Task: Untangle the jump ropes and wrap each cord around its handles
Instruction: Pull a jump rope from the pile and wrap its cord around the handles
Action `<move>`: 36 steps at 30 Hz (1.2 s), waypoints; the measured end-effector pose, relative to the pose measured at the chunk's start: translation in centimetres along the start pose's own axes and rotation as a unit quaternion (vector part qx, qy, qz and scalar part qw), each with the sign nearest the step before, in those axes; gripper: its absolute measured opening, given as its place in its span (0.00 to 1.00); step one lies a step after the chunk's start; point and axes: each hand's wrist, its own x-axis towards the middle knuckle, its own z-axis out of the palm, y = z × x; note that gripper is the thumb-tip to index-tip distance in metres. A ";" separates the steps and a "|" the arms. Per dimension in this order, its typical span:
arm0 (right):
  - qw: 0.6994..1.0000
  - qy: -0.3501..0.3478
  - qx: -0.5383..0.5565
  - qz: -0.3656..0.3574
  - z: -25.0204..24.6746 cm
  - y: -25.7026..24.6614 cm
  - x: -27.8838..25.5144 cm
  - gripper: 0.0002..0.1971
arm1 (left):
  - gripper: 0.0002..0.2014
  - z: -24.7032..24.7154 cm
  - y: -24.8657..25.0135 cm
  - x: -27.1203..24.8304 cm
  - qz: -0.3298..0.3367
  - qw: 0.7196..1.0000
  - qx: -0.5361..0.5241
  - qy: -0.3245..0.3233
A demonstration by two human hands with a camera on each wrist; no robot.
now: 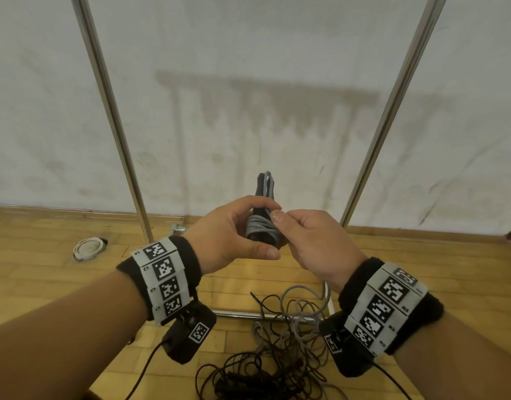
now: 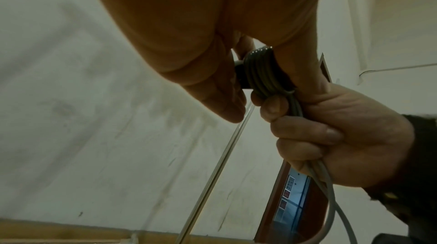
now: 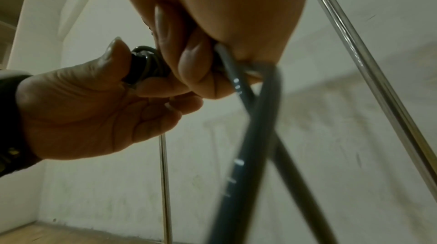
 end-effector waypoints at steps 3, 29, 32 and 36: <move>1.000 0.009 -0.003 -0.011 0.0 -0.1 -0.2 0.22 | 0.42 0.4 0.2 -0.1 -0.003 1.000 -0.015 0.006; 0.963 -0.123 -0.224 -0.084 -2.4 -1.3 -0.8 0.13 | 0.12 0.1 0.8 0.1 -0.082 0.983 -0.161 0.043; 0.966 -0.130 -0.202 -0.091 -3.0 -1.2 -0.7 0.16 | 0.07 0.0 1.0 0.1 -0.084 0.976 -0.202 0.023; 0.967 -0.143 -0.189 -0.095 -3.1 -1.2 -0.8 0.16 | 0.05 0.4 1.0 0.3 -0.087 0.979 -0.183 0.028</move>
